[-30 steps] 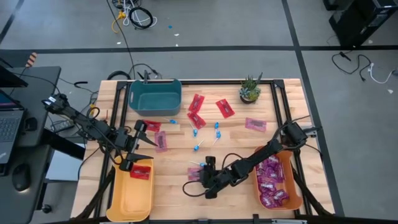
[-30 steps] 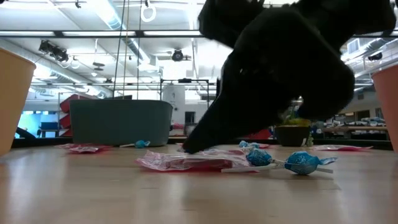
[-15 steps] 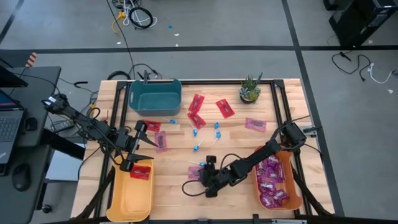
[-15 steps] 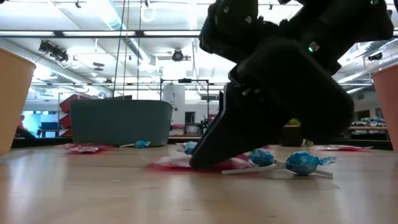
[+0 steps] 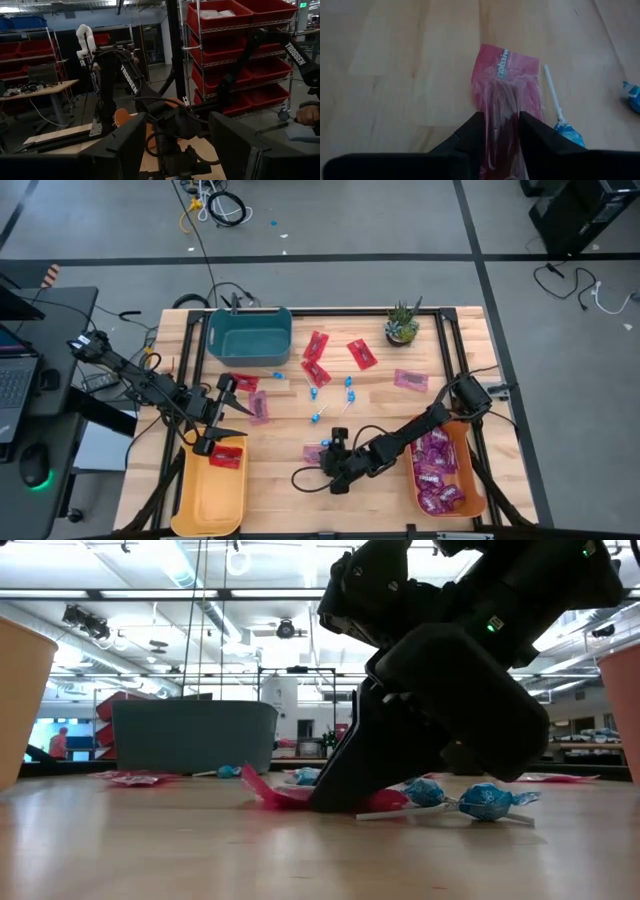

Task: Sort candy
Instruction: Put the red candy into the yellow bin

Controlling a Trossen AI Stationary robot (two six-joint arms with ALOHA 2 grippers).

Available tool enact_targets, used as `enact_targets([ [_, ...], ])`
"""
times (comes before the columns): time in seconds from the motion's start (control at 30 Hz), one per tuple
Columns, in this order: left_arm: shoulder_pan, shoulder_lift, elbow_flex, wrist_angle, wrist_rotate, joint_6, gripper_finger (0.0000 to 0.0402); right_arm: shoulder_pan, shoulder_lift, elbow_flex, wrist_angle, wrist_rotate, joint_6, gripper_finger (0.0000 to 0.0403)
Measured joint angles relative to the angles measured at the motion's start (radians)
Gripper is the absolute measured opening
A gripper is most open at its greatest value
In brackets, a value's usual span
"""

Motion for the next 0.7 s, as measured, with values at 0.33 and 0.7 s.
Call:
enact_targets([
  [0.33, 0.0, 0.0, 0.0, 0.007, 0.0, 0.003, 0.0218, -0.003, 0.0, 0.0, 0.007, -0.005, -0.003, 0.0055],
  [0.7, 0.0, -0.002, 0.0, 0.036, 0.0, 0.003, 0.0218, -0.003, 0.0, -0.001, 0.028, -0.016, -0.003, 0.0036],
])
